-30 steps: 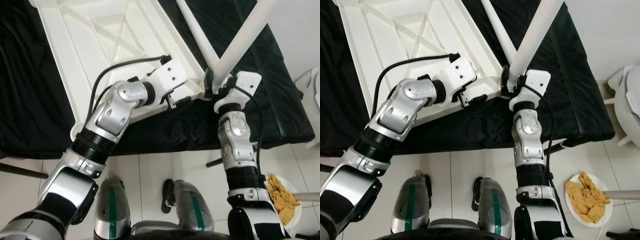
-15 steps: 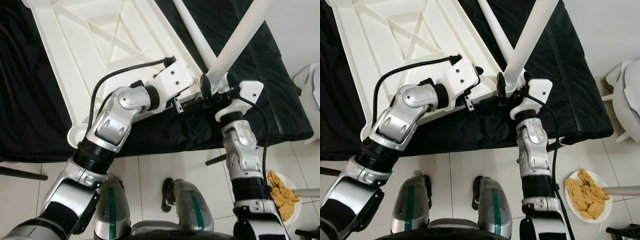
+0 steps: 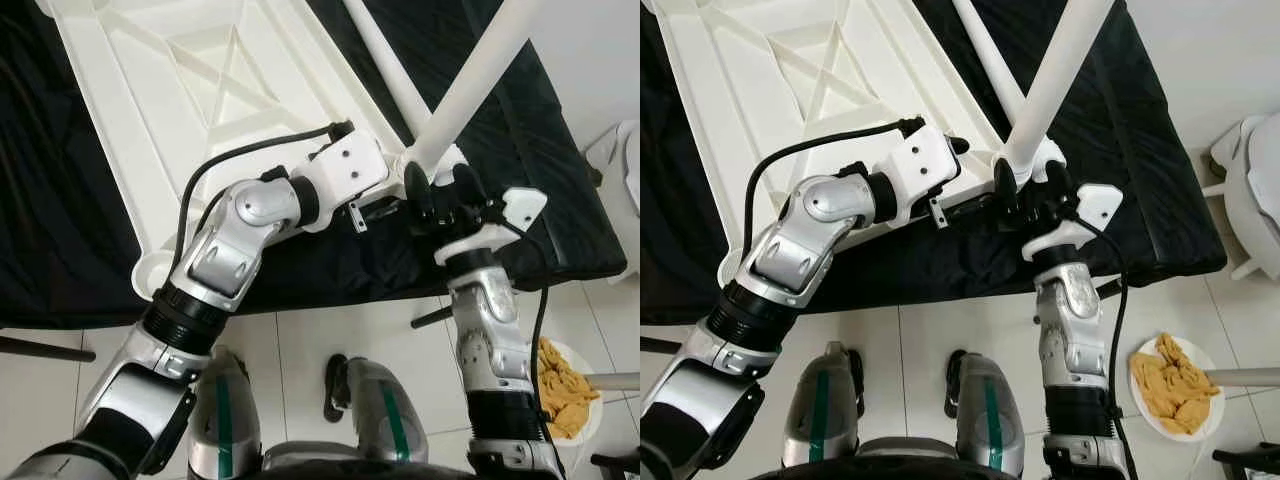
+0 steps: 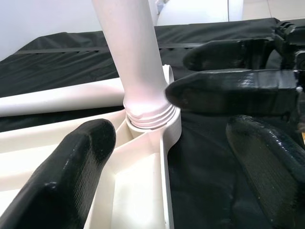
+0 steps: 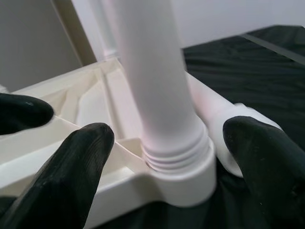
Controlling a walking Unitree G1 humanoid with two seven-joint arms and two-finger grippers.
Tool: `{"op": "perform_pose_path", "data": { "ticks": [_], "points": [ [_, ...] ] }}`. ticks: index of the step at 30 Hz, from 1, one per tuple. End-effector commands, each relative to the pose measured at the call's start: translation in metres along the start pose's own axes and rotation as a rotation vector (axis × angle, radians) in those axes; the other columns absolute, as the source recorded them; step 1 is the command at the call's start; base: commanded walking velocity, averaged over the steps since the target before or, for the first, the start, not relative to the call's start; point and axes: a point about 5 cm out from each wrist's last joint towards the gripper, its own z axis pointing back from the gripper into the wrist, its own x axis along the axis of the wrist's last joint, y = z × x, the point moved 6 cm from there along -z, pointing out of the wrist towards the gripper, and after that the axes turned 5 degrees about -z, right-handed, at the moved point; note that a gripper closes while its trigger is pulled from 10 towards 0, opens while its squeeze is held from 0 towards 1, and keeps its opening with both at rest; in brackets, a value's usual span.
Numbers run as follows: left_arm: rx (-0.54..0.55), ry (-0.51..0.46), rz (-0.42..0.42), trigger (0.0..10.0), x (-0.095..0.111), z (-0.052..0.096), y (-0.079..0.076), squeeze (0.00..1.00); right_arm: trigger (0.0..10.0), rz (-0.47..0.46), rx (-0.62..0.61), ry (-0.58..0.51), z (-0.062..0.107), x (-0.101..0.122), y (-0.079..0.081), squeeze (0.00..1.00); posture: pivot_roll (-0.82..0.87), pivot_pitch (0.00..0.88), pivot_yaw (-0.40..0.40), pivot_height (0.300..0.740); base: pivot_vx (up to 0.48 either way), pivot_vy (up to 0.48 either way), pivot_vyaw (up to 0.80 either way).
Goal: Building children table
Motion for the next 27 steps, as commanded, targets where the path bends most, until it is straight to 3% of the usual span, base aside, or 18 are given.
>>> {"op": "perform_pose_path", "data": {
  "ticks": [1,3,14,24,27],
  "points": [
    [0.017,-0.009,-0.009,10.0,0.003,0.001,0.0,0.0,10.0,0.006,-0.007,0.005,0.003,0.001,-0.004,0.0,0.0,0.075,-0.058,0.74,0.0,0.0,0.0],
    [0.026,0.0,-0.006,10.0,0.0,0.002,0.001,0.0,10.0,0.043,-0.055,0.017,0.011,0.001,-0.019,0.0,0.0,0.076,-0.057,0.74,0.0,0.0,0.0],
    [0.027,0.013,-0.003,10.0,-0.004,0.005,0.002,0.0,10.0,0.056,-0.162,0.031,0.014,0.003,-0.041,0.0,0.0,0.076,-0.059,0.74,0.0,0.0,0.0],
    [-0.015,0.031,-0.002,10.0,-0.009,0.006,-0.008,0.0,10.0,0.068,-0.144,0.028,0.011,0.004,-0.038,0.0,0.0,0.072,-0.063,0.74,0.0,0.0,0.0],
    [-0.048,0.095,-0.01,10.0,-0.024,0.01,-0.014,0.0,10.0,0.081,-0.137,0.028,0.01,0.005,-0.039,0.0,0.0,0.068,-0.063,0.74,0.0,0.0,0.0]
  ]
}}
